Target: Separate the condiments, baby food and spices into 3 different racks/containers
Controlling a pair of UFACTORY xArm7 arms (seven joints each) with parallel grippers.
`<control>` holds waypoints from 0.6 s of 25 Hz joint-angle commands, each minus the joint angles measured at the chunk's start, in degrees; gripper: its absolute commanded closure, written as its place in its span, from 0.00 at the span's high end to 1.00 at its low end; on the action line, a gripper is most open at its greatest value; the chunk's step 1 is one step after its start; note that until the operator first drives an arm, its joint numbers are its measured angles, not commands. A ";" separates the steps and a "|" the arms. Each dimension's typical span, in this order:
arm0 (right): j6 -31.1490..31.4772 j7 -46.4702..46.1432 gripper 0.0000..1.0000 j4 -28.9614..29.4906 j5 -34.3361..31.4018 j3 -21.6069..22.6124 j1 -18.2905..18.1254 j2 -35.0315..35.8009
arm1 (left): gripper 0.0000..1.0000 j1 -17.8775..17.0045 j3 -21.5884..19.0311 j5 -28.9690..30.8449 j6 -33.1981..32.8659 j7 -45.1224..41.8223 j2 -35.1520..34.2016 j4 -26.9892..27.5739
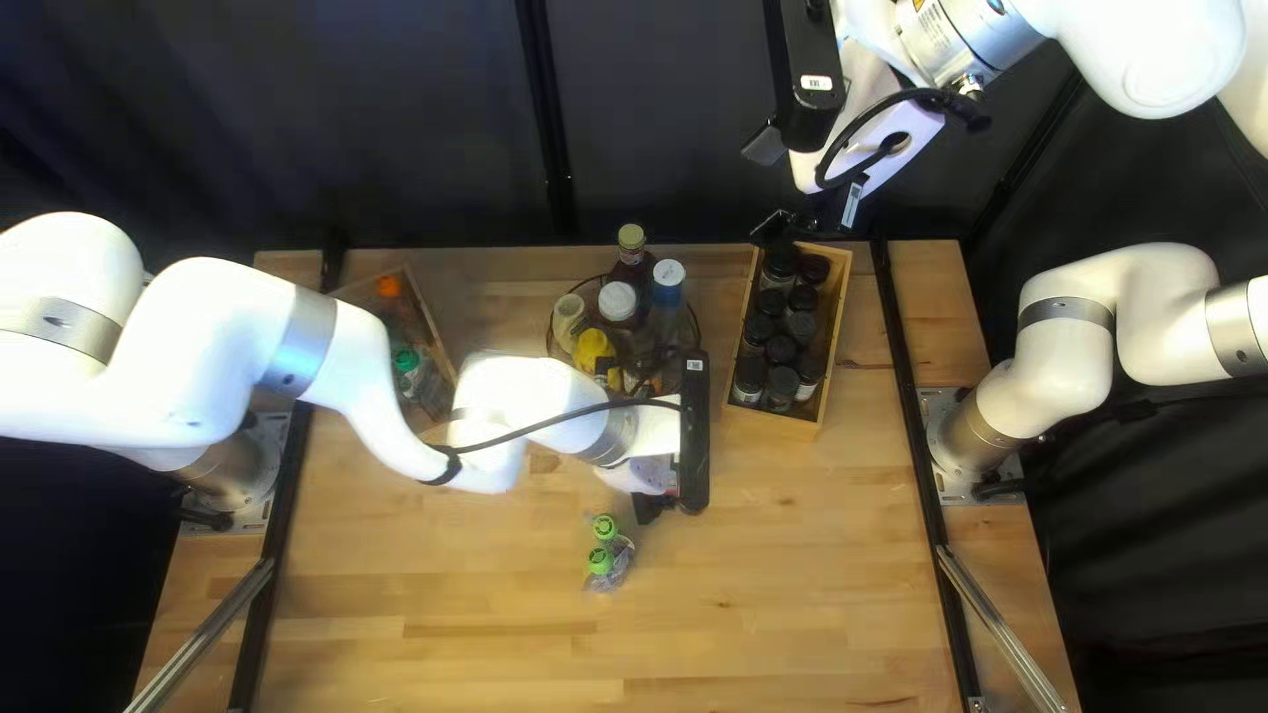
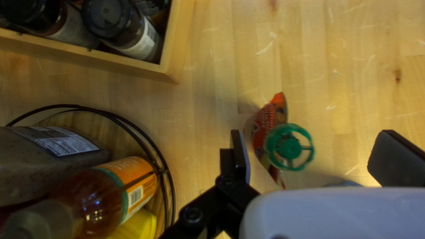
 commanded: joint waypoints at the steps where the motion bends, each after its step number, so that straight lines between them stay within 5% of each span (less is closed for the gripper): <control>1: 0.00 0.00 1.00 0.00 0.00 0.00 0.00 0.00 | 0.00 -0.95 0.83 1.05 0.67 -0.92 -1.42 -0.63; 7: 0.00 0.00 1.00 0.00 0.00 0.00 0.00 0.00 | 0.00 -1.07 0.53 1.11 3.07 1.24 -10.19 -6.85; 15: 0.00 0.00 1.00 0.00 0.00 0.00 0.00 0.00 | 0.00 -1.73 2.37 -3.94 16.61 19.15 -28.68 -18.01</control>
